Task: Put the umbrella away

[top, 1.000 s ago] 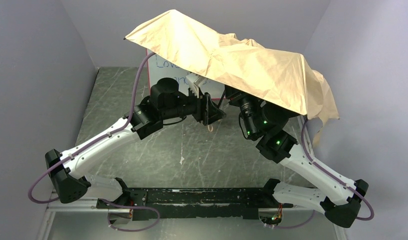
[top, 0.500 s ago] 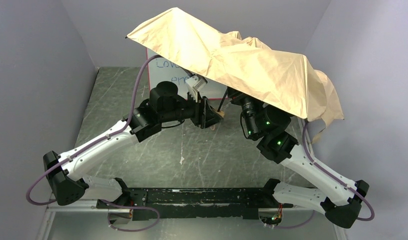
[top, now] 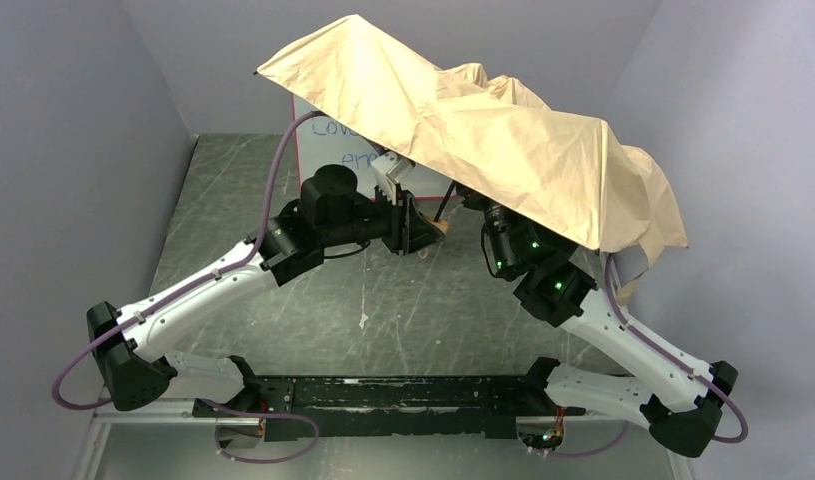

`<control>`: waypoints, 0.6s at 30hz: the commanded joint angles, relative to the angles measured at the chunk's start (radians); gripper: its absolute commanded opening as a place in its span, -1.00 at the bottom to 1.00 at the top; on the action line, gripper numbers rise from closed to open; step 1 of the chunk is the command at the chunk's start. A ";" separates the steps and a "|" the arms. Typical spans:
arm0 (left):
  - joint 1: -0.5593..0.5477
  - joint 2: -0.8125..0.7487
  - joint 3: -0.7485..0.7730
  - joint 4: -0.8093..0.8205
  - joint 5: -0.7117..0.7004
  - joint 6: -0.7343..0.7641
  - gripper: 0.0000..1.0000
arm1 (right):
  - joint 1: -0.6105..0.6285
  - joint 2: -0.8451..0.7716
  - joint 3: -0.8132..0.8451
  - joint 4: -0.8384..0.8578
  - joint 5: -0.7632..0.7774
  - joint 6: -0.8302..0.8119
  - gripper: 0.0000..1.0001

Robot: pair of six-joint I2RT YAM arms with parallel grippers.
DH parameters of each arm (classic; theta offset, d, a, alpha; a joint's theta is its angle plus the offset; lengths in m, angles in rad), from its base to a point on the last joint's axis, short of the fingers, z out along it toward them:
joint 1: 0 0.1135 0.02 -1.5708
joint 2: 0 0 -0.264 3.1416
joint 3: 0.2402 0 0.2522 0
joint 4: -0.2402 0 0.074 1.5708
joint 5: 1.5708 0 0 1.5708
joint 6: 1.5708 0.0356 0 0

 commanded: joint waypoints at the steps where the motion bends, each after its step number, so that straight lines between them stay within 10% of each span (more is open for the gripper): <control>1: 0.003 0.000 0.034 0.082 -0.152 -0.026 -0.90 | 0.003 -0.026 0.011 -0.075 -0.032 0.066 -1.00; 18: 0.003 0.056 0.105 0.158 -0.276 0.000 -0.90 | 0.021 -0.087 -0.216 -0.293 -0.263 0.436 -1.00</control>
